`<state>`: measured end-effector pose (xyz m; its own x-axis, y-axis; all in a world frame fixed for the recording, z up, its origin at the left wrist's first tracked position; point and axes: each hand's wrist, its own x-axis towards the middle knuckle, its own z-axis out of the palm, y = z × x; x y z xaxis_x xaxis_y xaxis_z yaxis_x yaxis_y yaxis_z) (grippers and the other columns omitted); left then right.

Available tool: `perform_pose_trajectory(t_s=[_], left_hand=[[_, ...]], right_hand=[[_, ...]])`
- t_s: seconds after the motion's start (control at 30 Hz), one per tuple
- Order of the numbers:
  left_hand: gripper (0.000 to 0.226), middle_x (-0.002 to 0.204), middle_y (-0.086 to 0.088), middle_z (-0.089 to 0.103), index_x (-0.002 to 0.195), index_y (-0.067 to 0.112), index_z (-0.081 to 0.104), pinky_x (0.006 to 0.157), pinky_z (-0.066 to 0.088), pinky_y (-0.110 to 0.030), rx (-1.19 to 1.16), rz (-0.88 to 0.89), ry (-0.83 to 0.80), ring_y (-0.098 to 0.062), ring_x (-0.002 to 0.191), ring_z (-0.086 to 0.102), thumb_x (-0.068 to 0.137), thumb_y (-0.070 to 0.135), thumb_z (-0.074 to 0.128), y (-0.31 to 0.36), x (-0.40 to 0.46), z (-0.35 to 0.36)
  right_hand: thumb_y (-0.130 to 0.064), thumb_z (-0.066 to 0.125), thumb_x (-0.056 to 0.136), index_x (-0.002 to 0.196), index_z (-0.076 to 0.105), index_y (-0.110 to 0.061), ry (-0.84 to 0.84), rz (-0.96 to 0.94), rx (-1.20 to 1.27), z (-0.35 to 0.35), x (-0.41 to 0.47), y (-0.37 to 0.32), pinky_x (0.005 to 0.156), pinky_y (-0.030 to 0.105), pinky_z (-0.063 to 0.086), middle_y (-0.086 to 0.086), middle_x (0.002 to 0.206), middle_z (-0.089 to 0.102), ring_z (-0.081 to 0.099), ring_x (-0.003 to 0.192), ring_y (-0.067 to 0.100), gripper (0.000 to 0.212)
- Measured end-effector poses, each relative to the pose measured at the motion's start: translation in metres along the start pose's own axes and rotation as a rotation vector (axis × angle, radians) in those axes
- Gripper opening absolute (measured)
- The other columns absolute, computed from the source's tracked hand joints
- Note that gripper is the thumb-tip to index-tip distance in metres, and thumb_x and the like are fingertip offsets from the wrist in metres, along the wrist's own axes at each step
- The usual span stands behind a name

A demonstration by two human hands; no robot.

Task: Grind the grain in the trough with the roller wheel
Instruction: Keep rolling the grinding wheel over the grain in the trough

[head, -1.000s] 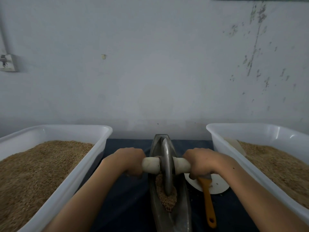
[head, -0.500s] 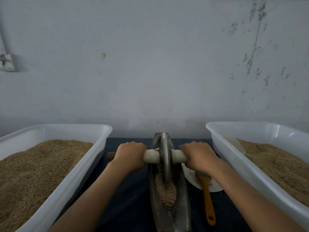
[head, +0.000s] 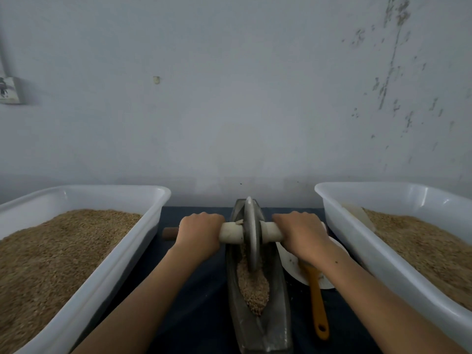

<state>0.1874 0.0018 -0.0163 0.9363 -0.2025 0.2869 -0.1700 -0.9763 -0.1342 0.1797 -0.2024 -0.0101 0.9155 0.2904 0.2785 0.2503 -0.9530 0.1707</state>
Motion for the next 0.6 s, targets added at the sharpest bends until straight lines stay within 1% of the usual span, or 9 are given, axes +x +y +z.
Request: perform_pose_trajectory(t_s=[0.07,0.13,0.23,0.33,0.4,0.47,0.5,0.57,0.6], left_hand=[[0.021,0.103,0.0,0.062,0.107,0.024,0.053,0.07,0.036,-0.03,-0.009,0.001,0.053,-0.02,0.094,0.059,0.087,0.028,0.057,0.0,-0.001,0.002],[0.024,0.104,0.0,0.062,0.109,0.023,0.054,0.071,0.038,-0.03,-0.002,0.027,0.029,-0.02,0.095,0.059,0.086,0.028,0.058,-0.001,0.0,0.001],[0.032,0.106,0.0,0.063,0.113,0.022,0.057,0.074,0.042,-0.03,-0.009,0.073,-0.141,-0.019,0.096,0.06,0.082,0.03,0.064,-0.005,0.001,-0.007],[0.039,0.103,-0.002,0.065,0.111,0.019,0.059,0.072,0.043,-0.03,-0.075,0.071,-0.363,-0.019,0.092,0.061,0.076,0.029,0.071,-0.008,0.0,-0.014],[0.038,0.1,-0.003,0.067,0.109,0.016,0.061,0.071,0.045,-0.03,-0.09,0.068,-0.424,-0.019,0.089,0.062,0.074,0.026,0.073,-0.008,-0.001,-0.015],[0.038,0.098,-0.002,0.067,0.109,0.017,0.061,0.07,0.044,-0.03,-0.075,0.061,-0.408,-0.019,0.086,0.061,0.074,0.027,0.073,-0.006,-0.001,-0.015],[0.038,0.099,-0.001,0.066,0.109,0.018,0.06,0.069,0.042,-0.03,-0.06,0.052,-0.372,-0.018,0.084,0.059,0.075,0.028,0.072,-0.005,-0.001,-0.015],[0.035,0.1,0.0,0.063,0.111,0.021,0.059,0.069,0.04,-0.03,-0.018,0.035,-0.253,-0.016,0.082,0.055,0.079,0.03,0.068,-0.003,0.0,-0.012],[0.032,0.101,0.001,0.063,0.111,0.021,0.058,0.07,0.039,-0.03,0.005,0.026,-0.181,-0.017,0.085,0.056,0.081,0.03,0.065,-0.001,0.0,-0.01]], right_hand=[[-0.02,0.055,0.09,0.101,0.051,-0.025,0.032,0.008,0.008,0.001,-0.001,-0.001,0.069,0.031,0.036,0.0,0.099,0.064,0.058,0.086,0.021,0.013],[-0.02,0.056,0.09,0.102,0.051,-0.026,-0.003,-0.003,0.008,-0.001,-0.002,0.0,0.07,0.03,0.035,0.0,0.1,0.064,0.058,0.086,0.02,0.014],[-0.019,0.059,0.087,0.108,0.056,-0.023,-0.139,-0.051,-0.006,-0.011,-0.003,0.004,0.068,0.028,0.037,0.001,0.101,0.064,0.059,0.088,0.02,0.021],[-0.02,0.065,0.083,0.11,0.058,-0.02,-0.354,-0.073,0.031,-0.022,-0.005,0.005,0.059,0.025,0.038,0.0,0.093,0.061,0.058,0.081,0.017,0.028],[-0.021,0.067,0.082,0.11,0.059,-0.018,-0.445,-0.058,0.057,-0.025,-0.005,0.004,0.057,0.023,0.039,0.001,0.095,0.063,0.06,0.083,0.017,0.029],[-0.021,0.067,0.082,0.109,0.06,-0.018,-0.46,-0.045,0.065,-0.023,-0.004,0.005,0.06,0.023,0.042,0.003,0.097,0.065,0.063,0.085,0.018,0.028],[-0.02,0.067,0.082,0.107,0.06,-0.018,-0.436,-0.042,0.065,-0.022,-0.003,0.005,0.061,0.023,0.042,0.002,0.096,0.064,0.062,0.084,0.018,0.026],[-0.02,0.064,0.083,0.104,0.059,-0.02,-0.335,-0.045,0.041,-0.017,-0.001,0.005,0.061,0.025,0.04,0.0,0.094,0.063,0.06,0.082,0.017,0.021],[-0.02,0.061,0.085,0.105,0.058,-0.021,-0.26,-0.042,0.023,-0.013,0.0,0.005,0.064,0.027,0.04,0.0,0.096,0.064,0.06,0.085,0.018,0.021]])
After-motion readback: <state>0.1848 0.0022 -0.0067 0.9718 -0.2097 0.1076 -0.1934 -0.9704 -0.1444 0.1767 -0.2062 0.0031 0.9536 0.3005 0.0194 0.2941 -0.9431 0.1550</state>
